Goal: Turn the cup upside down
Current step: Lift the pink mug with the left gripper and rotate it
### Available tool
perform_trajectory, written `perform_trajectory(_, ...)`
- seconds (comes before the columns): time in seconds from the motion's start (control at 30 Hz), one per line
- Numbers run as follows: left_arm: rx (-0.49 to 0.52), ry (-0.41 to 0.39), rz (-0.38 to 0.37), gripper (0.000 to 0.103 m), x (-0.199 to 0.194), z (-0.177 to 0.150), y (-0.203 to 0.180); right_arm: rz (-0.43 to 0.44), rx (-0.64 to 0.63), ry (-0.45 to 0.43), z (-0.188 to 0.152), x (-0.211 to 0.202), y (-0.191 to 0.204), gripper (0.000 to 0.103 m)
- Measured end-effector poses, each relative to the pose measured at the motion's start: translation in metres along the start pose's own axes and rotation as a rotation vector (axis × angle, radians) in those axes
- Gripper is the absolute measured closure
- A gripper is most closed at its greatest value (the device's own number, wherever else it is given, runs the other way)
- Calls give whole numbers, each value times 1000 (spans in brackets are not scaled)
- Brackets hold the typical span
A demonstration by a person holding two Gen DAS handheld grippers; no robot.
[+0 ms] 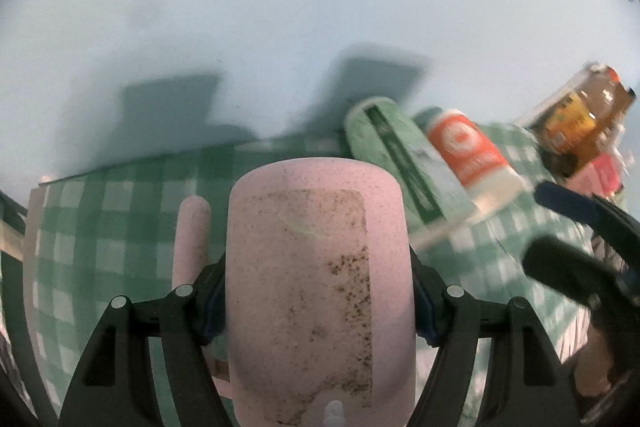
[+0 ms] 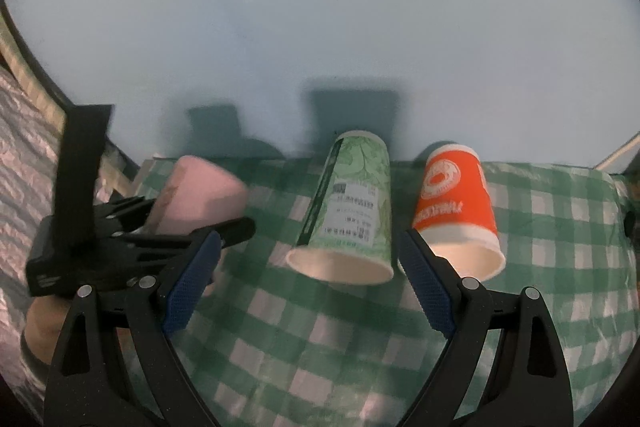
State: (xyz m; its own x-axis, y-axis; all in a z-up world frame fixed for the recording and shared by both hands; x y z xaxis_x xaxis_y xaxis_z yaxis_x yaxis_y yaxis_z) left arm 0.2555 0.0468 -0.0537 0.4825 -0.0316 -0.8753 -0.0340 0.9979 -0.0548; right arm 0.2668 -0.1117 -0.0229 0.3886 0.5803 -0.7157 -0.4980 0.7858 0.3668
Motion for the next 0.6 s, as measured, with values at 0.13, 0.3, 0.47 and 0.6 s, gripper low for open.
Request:
perform_trajectory(0.13, 17, -11, -32, 29, -20, -41, -25, 8, -10, -17, -20, -18, 7, 14)
perform_trajectory(0.3, 18, 12, -102, 29, -28, -77, -46, 8, -22, -24, -52, -34, 13, 14)
perform_trajectory(0.47, 20, 28, -140, 29, -25, -97, -74, 5, 7, -32, -84, -49, 4, 14)
perform_trajectory(0.6, 15, 45, -153, 29, -18, -108, -86, -13, 41, -37, -100, -59, -9, 13)
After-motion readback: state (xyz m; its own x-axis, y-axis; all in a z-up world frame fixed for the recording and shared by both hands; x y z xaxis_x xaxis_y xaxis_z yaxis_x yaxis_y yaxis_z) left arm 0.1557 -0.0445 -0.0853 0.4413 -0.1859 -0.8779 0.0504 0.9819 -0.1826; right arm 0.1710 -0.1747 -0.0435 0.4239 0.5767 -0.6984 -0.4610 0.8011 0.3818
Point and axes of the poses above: each gripper's, at about its wrist camera, not at the fingertips, and x roughly the way its jaws point, y to its left, z to its top, the point moved 1 cm from there along x, roughly the way its jaws point, and after that the axes turned 9 degrees about z, right-handed, at the moved point
